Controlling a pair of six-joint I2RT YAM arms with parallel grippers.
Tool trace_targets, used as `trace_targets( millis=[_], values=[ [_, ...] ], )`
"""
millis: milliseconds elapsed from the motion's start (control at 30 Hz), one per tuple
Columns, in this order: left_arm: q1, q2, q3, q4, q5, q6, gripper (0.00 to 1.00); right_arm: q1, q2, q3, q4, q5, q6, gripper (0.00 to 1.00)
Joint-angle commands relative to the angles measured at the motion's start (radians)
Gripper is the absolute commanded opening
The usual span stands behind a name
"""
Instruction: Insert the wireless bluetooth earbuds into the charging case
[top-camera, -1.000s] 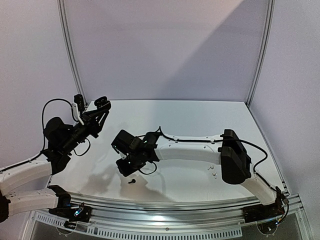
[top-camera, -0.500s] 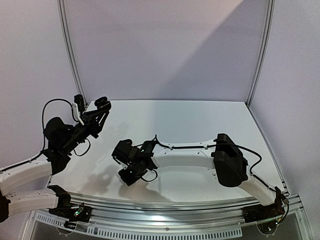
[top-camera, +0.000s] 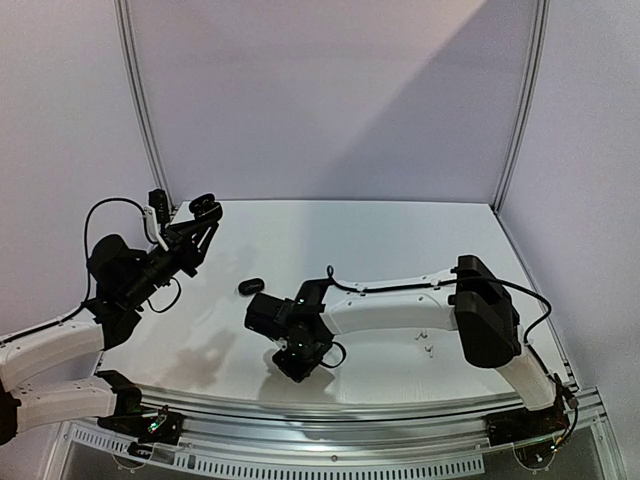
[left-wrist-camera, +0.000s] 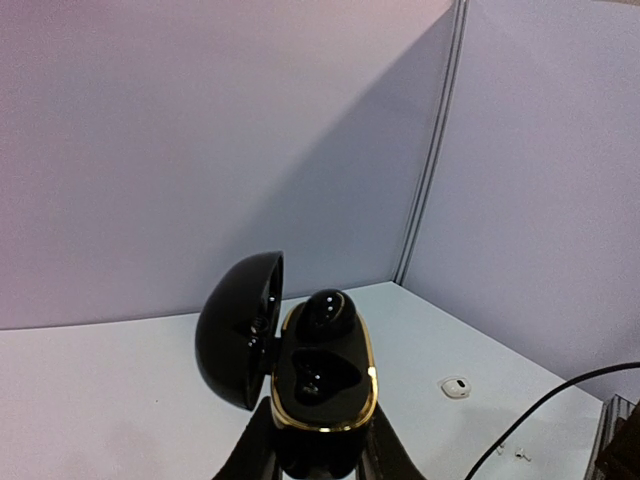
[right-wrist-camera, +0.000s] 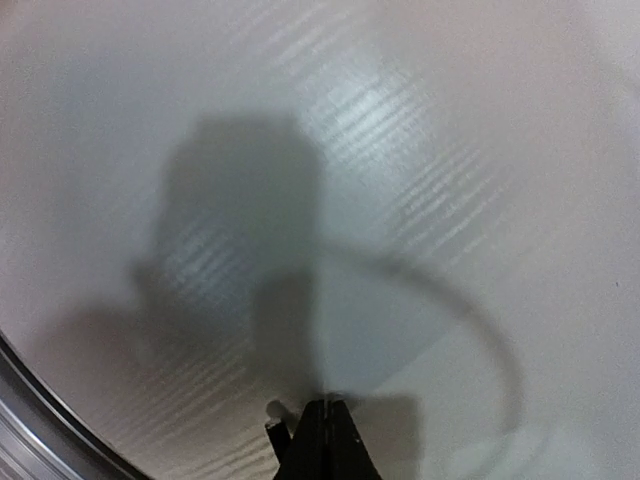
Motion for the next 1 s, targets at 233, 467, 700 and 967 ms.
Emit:
trace_targets(
  millis=[233, 467, 700, 967],
  values=[
    [0.002, -0.008, -0.012, 0.016, 0.015, 0.011, 0.00, -0.013, -0.179, -0.034, 0.036, 0.037, -0.037, 0.17],
    [0.001, -0.011, -0.014, 0.019, 0.018, 0.010, 0.00, -0.014, -0.312, -0.253, 0.190, -0.026, -0.049, 0.47],
    [0.001, -0.022, -0.011, 0.007, 0.016, 0.017, 0.00, -0.013, -0.240, -0.253, 0.207, -0.056, -0.088, 0.55],
    [0.001, -0.018, -0.013, 0.011, 0.018, 0.017, 0.00, -0.014, -0.177, -0.258, 0.183, -0.068, -0.120, 0.54]
  ],
)
